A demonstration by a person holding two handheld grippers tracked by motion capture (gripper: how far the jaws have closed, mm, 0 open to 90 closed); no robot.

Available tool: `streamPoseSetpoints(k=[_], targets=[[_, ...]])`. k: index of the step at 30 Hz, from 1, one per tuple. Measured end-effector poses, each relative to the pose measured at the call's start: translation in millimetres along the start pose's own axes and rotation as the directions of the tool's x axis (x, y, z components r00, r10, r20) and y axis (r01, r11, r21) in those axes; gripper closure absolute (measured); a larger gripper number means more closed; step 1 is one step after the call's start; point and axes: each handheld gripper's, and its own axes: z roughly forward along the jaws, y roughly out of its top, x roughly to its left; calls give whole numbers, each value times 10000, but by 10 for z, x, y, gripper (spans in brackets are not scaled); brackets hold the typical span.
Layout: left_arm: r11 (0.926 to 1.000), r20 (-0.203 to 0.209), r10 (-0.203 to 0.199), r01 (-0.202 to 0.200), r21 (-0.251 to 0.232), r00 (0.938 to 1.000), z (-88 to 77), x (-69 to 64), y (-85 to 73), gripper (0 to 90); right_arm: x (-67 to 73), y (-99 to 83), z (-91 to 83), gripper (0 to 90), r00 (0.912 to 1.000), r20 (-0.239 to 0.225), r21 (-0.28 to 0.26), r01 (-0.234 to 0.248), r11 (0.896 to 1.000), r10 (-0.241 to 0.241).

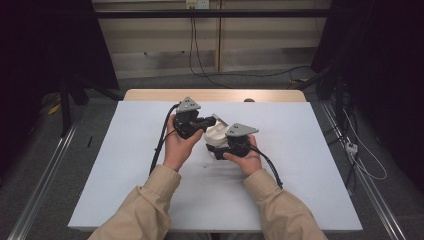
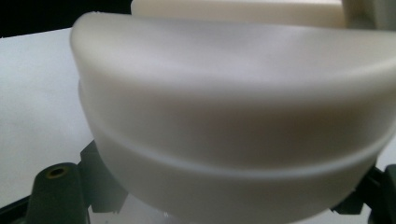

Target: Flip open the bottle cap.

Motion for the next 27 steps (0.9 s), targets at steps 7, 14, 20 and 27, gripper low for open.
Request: streamPoseSetpoints(k=[7, 14, 20, 27], targets=[[10000, 2, 38, -38, 51, 10000, 51, -1, 22, 900, -3, -3, 0, 188, 10000, -16, -8, -18, 10000, 18], [9999, 0, 66, -66, 75, 10000, 86, -4, 41, 900, -3, -4, 0, 187, 10000, -15, -6, -14, 10000, 14], [10000, -1, 77, -77, 59, 10000, 111, -7, 64, 900, -2, -6, 1, 188, 10000, -7, -8, -3, 10000, 3], [9999, -7, 113, -113, 78, 9999, 138, -11, 102, 900, -2, -8, 2, 188, 10000, -10, -6, -9, 10000, 9]])
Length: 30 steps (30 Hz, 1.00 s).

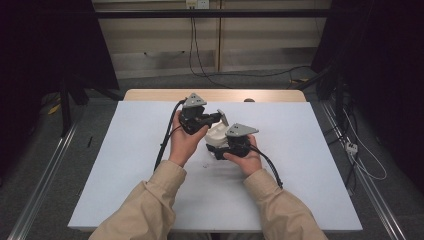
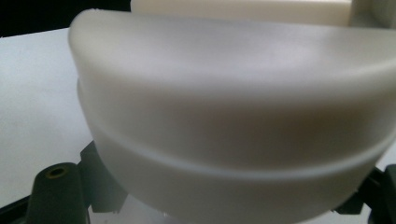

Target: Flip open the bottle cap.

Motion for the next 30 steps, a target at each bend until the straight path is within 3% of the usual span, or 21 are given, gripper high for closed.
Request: streamPoseSetpoints(k=[30], targets=[[10000, 3, -11, 11, 36, 10000, 113, 8, 99, 900, -8, -8, 4, 188, 10000, 5, 1, 14, 10000, -14]])
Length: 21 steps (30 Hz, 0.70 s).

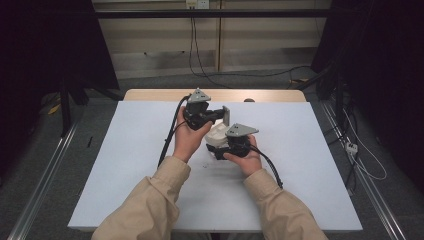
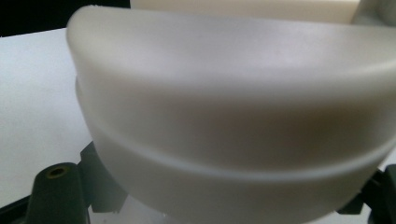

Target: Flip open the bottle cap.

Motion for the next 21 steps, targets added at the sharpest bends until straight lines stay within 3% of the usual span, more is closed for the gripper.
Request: streamPoseSetpoints(k=[21], targets=[[9999, 53, -17, 17, 99, 10000, 82, 8, 41, 900, -1, -3, 2, 188, 10000, 16, 14, -1, 10000, 1]])
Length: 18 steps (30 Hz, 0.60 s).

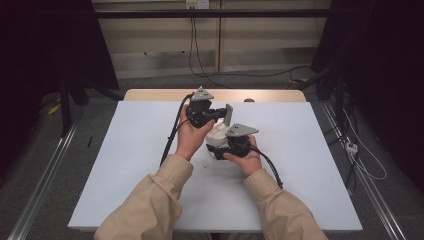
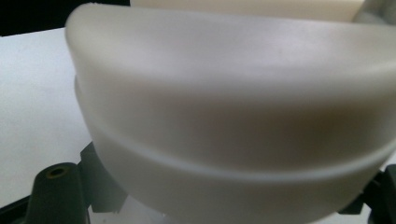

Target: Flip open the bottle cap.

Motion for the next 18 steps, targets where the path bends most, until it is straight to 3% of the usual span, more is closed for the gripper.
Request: streamPoseSetpoints(k=[18], targets=[[10000, 24, -6, 6, 38, 10000, 66, 9, 21, 900, -2, -3, 3, 188, 10000, -16, -13, -7, 10000, 7]])
